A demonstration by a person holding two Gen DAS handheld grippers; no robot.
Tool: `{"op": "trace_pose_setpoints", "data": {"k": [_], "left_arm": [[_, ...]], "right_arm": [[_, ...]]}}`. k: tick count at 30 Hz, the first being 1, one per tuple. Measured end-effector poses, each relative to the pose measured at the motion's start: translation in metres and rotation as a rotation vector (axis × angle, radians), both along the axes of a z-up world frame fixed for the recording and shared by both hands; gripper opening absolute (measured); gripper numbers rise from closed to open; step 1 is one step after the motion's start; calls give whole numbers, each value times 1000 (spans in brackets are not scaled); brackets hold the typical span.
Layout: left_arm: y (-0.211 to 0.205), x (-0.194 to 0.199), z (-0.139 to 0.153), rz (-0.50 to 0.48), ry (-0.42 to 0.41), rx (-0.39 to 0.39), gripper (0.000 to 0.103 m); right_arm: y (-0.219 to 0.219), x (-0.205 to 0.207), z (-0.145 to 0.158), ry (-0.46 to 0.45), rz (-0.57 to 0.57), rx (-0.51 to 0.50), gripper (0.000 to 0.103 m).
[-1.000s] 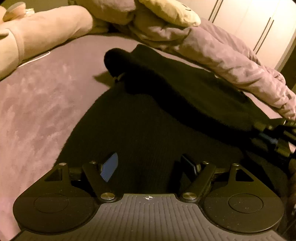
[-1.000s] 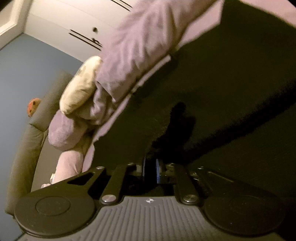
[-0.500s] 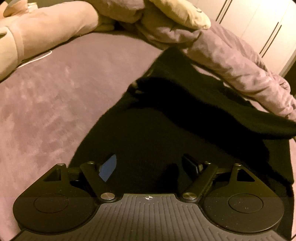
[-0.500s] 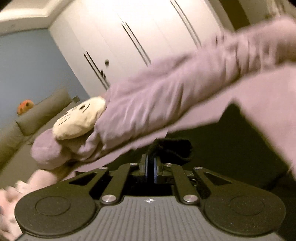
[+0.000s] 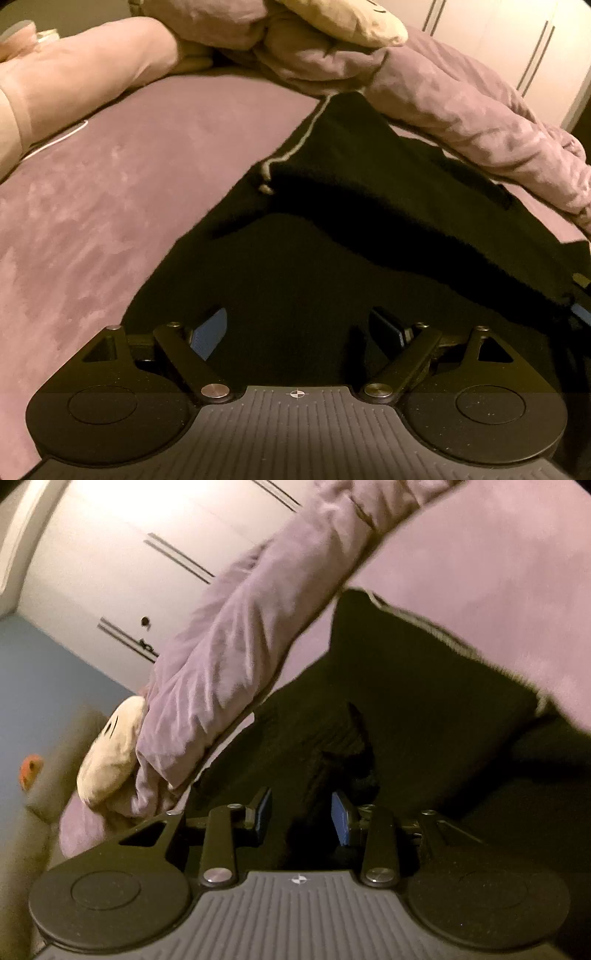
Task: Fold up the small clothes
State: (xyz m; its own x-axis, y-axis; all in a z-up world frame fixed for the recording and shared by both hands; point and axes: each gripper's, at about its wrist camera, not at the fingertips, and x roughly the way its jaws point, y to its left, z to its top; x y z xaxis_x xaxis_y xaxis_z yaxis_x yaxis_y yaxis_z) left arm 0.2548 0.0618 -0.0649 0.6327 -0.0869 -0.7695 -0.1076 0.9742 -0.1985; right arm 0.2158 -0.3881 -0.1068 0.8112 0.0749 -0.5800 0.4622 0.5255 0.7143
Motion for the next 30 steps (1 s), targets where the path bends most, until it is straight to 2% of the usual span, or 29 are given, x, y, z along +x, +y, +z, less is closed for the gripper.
{"op": "trace_pose_setpoints", "data": {"k": [1, 2, 3, 4, 7, 10, 12, 15, 17, 18, 20, 21, 23, 25, 26, 28, 30], "left_arm": [[-1, 3, 0, -2, -1, 0, 89], [-2, 6, 0, -2, -2, 2, 89], [-3, 9, 0, 0, -1, 7, 89], [-3, 11, 0, 0, 0, 8, 89], [-4, 19, -2, 9, 7, 16, 89], [-5, 29, 0, 22, -1, 31, 89], [-5, 38, 0, 33, -10, 36, 89], [-6, 55, -1, 51, -2, 41, 89], [-3, 64, -3, 90, -5, 48, 89], [-1, 69, -6, 107, 10, 50, 89], [1, 75, -10, 113, 31, 52, 89], [1, 76, -10, 109, 34, 61, 89], [-1, 75, -11, 95, 26, 72, 89], [-4, 73, -12, 76, 22, 88, 90], [-4, 72, -13, 68, 22, 96, 90], [-6, 70, -13, 55, 18, 105, 90], [-6, 69, -13, 52, 17, 103, 91]], "right_arm": [[0, 7, -1, 7, 10, -7, 33], [2, 14, 0, 21, 30, -34, 27], [9, 18, 2, 34, 49, -67, 11], [13, 27, 7, 55, 85, -128, 10], [30, 42, 26, 70, 160, -309, 10], [43, 50, 50, 41, 216, -488, 10], [44, 52, 61, 1, 228, -532, 10], [36, 51, 65, -1, 223, -540, 10], [32, 53, 59, 31, 217, -570, 9], [30, 54, 54, 71, 206, -581, 6], [20, 55, 37, 163, 205, -541, 5], [13, 53, 29, 188, 208, -491, 7], [0, 41, 20, 168, 181, -389, 11], [-13, 30, 16, 136, 128, -288, 31], [-19, 27, 14, 120, 105, -244, 47], [-32, 24, 10, 88, 73, -131, 50], [-39, 27, 7, 86, 59, -98, 51]]}}
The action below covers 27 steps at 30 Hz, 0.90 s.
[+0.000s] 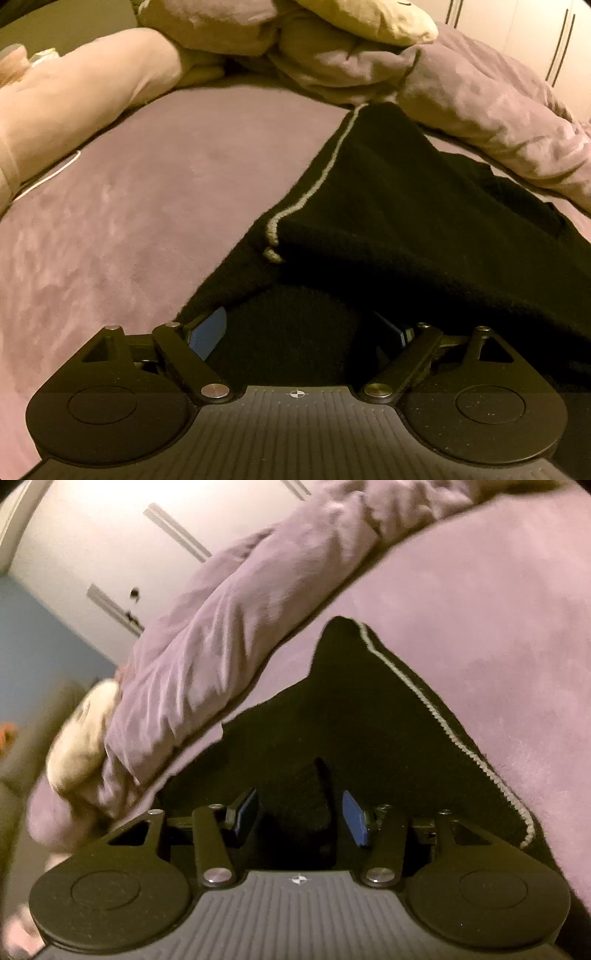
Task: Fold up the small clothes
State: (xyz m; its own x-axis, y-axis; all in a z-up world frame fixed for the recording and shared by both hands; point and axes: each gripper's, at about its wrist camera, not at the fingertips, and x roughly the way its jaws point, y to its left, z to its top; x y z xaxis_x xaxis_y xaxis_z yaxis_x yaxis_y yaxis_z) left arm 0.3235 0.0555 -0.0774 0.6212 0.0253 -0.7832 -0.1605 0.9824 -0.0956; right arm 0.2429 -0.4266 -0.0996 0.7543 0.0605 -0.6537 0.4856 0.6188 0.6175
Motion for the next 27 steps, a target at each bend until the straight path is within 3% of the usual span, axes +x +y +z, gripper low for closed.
{"op": "trace_pose_setpoints", "data": {"k": [6, 7, 8, 9, 14, 18, 22, 27], "left_arm": [[-4, 2, -1, -7, -1, -2, 94], [-4, 2, -2, -9, -2, 2, 94], [-4, 2, -1, -9, -3, 2, 94], [-3, 2, -1, -6, -3, -1, 94], [-3, 2, 1, 16, -17, 5, 93], [-3, 3, 1, 47, -20, 2, 92], [-7, 5, -1, 41, -15, 32, 93], [-9, 5, -3, 31, -9, 50, 94]], "right_arm": [[14, 36, -11, 62, 102, -21, 52], [20, 42, -9, 77, 124, -61, 47], [27, 47, -6, 88, 150, -110, 26], [32, 52, -4, 96, 182, -153, 13], [69, 55, 34, 13, 262, -496, 10], [81, 63, 54, -47, 305, -640, 11], [81, 78, 50, -23, 327, -687, 11], [78, 95, 15, 78, 299, -700, 11]]}}
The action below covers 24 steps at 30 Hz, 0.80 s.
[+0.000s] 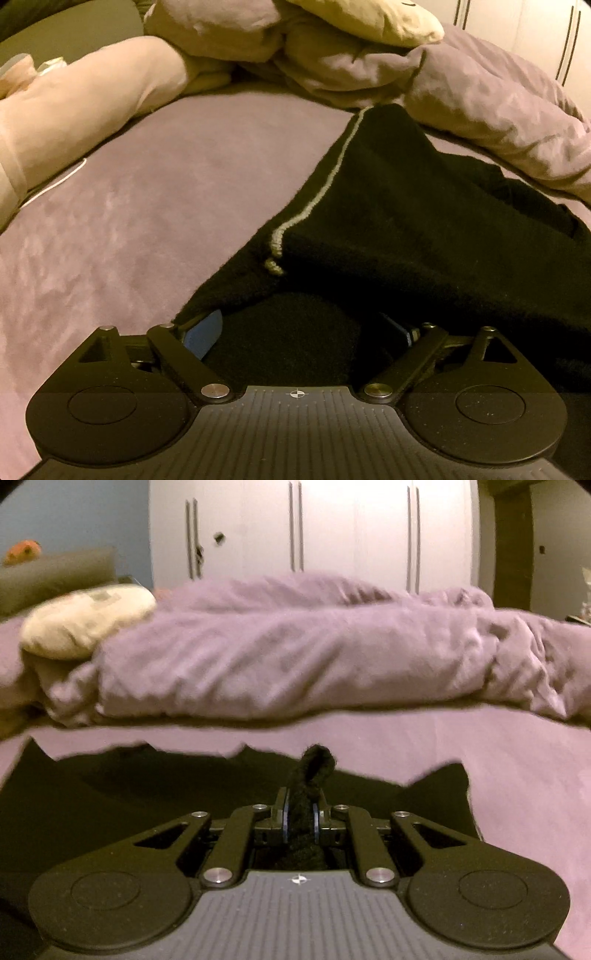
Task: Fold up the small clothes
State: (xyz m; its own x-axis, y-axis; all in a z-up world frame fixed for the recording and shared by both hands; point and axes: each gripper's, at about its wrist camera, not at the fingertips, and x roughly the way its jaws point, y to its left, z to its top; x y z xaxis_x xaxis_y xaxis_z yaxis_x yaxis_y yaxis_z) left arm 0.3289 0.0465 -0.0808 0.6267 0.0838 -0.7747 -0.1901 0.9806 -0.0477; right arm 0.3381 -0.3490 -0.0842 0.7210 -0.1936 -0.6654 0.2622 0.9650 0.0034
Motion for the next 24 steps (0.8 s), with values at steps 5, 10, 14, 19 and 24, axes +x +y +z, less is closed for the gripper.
{"op": "trace_pose_setpoints", "data": {"k": [5, 10, 14, 19, 24], "left_arm": [[-2, 1, -3, -13, 4, 7, 96], [2, -5, 1, -42, 9, -13, 97], [11, -27, 5, -62, 0, -18, 97], [24, -73, 8, -101, -16, 1, 97], [42, -110, 15, -90, -25, -33, 97]], "right_arm": [[-6, 0, -28, 63, -41, -27, 21], [1, -16, -4, 35, -90, -31, 28], [4, -68, 17, -47, -83, 29, 28], [-10, -108, 7, -31, -104, 234, 28], [-13, -101, 3, 0, -153, 395, 23]]}}
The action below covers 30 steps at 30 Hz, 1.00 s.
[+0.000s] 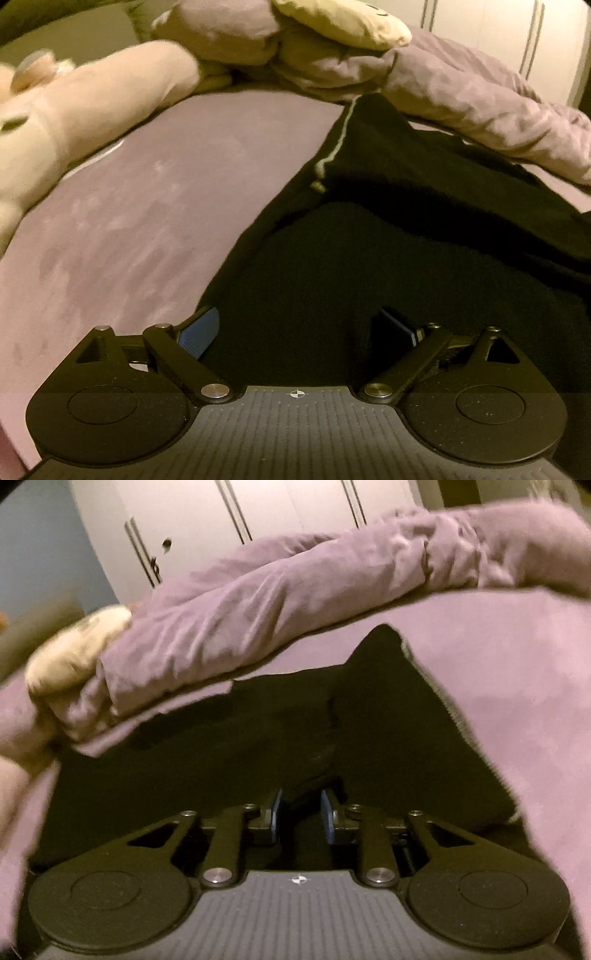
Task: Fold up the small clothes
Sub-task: 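Withdraw both open tools above the partly folded sweater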
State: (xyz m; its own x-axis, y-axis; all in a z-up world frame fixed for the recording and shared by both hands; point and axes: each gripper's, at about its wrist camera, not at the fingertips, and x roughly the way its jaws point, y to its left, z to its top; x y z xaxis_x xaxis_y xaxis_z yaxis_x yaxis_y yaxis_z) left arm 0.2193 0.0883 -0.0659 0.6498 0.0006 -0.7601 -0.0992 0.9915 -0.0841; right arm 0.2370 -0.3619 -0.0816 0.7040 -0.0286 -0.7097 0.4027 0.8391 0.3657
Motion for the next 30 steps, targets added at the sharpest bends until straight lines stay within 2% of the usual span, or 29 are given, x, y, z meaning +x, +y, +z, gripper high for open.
{"op": "trace_pose_setpoints", "data": {"k": [3, 6, 8, 10, 14, 16, 18, 21, 25, 27, 30], "left_arm": [[10, -12, 0, 20, 15, -39, 97], [16, -19, 3, 17, 17, -40, 97], [23, -24, 4, 14, 32, -58, 97], [34, -30, 3, 35, 65, -65, 98], [59, -43, -5, 50, 140, -109, 98], [69, -50, -7, 50, 158, -121, 98], [78, -56, -8, 59, 171, -129, 99], [83, -60, -7, 80, 166, -141, 99], [82, -59, -12, 10, 205, -229, 100], [80, -58, -15, -15, 214, -206, 100], [79, -58, -15, -66, 221, -191, 100]], "right_arm": [[4, 9, -17, 59, -10, 70, 23], [8, 5, -21, 52, 18, 14, 18], [14, -2, -8, 80, 13, -33, 18], [19, -23, 11, 83, 15, -87, 19], [19, -87, 40, 48, 54, -102, 23], [17, -127, 50, 58, 60, -111, 29], [11, -161, 55, 68, 40, -121, 39], [-6, -204, 56, 104, -39, -96, 42], [-21, -231, 50, 138, -95, -62, 46], [-25, -238, 47, 137, -93, -36, 52], [-35, -242, 41, 154, -99, 4, 52]]}}
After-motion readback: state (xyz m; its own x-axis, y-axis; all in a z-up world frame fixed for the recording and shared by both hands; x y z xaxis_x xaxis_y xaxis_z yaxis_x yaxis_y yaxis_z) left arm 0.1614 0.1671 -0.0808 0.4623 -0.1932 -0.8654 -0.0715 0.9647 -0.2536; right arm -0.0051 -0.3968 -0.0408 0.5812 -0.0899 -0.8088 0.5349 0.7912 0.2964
